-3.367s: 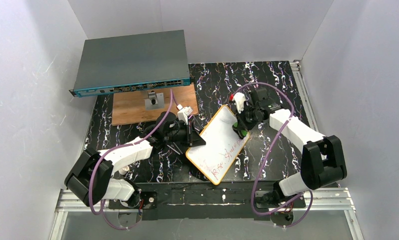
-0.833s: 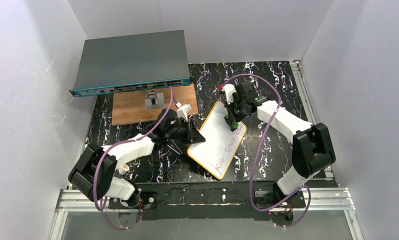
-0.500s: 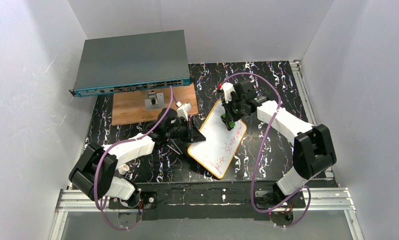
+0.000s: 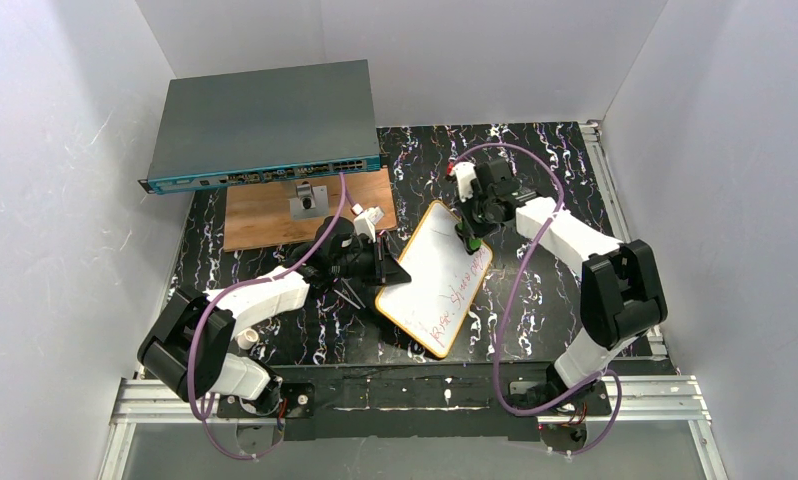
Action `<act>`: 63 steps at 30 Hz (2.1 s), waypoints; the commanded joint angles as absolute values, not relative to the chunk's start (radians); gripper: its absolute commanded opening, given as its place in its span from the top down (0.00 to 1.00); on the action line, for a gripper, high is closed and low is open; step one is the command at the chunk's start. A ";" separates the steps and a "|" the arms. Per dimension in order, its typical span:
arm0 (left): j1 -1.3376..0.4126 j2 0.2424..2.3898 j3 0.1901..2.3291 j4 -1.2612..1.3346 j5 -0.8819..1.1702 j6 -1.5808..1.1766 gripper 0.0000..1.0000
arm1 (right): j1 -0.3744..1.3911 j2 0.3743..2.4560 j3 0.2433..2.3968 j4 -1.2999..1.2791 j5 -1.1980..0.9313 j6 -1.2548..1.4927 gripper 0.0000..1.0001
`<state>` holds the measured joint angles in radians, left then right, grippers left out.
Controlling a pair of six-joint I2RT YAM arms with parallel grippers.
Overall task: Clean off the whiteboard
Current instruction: Erase the whiteboard at the center of the board.
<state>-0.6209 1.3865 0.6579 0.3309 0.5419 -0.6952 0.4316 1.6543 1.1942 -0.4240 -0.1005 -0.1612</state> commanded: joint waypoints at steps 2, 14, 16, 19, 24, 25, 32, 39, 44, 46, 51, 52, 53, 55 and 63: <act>-0.652 1.377 0.701 0.388 0.645 -0.613 1.00 | 0.593 1.607 1.175 -0.400 -0.348 -0.224 0.99; -0.653 1.350 0.685 0.381 0.637 -0.610 1.00 | 0.532 1.621 1.053 -0.454 -0.169 -0.269 0.99; -0.653 1.348 0.684 0.381 0.637 -0.611 1.00 | 0.534 1.612 1.028 -0.474 -0.173 -0.282 0.99; -0.652 1.345 0.684 0.379 0.635 -0.609 1.00 | 0.561 1.581 0.994 -0.506 -0.216 -0.324 0.99; -0.652 1.343 0.686 0.377 0.634 -0.606 1.00 | 0.668 1.549 0.947 -0.578 -0.242 -0.423 0.99; -0.652 1.343 0.688 0.375 0.632 -0.606 1.00 | 0.692 1.553 0.937 -0.582 -0.224 -0.430 0.99; -0.651 1.331 0.689 0.362 0.627 -0.597 1.00 | 0.716 1.589 0.949 -0.613 -0.112 -0.438 0.99; -0.652 1.333 0.689 0.364 0.633 -0.598 1.00 | 0.715 1.604 0.947 -0.638 -0.074 -0.463 0.99; -0.652 1.334 0.683 0.371 0.632 -0.599 1.00 | 0.715 1.606 0.948 -0.663 -0.073 -0.487 0.99; -0.651 1.337 0.684 0.377 0.634 -0.601 1.00 | 0.715 1.605 0.947 -0.647 -0.062 -0.481 0.99; -0.652 1.344 0.685 0.382 0.641 -0.606 1.00 | 0.639 1.614 1.048 -0.598 -0.069 -0.396 0.99; -0.652 1.342 0.685 0.381 0.641 -0.606 1.00 | 0.612 1.624 1.089 -0.605 -0.093 -0.381 0.99; -0.652 1.341 0.683 0.379 0.640 -0.606 1.00 | 0.585 1.635 1.132 -0.611 -0.121 -0.366 0.99; -0.652 1.337 0.683 0.371 0.641 -0.602 1.00 | 0.542 1.659 1.208 -0.621 -0.167 -0.346 0.99; -0.652 1.336 0.686 0.364 0.643 -0.595 1.00 | 0.436 1.783 1.444 -0.632 -0.180 -0.252 0.99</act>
<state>-0.6189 1.3781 0.6579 0.3244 0.5373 -0.6956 0.4641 1.7447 1.3407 -0.7372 -0.1665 -0.3229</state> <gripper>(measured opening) 0.063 0.059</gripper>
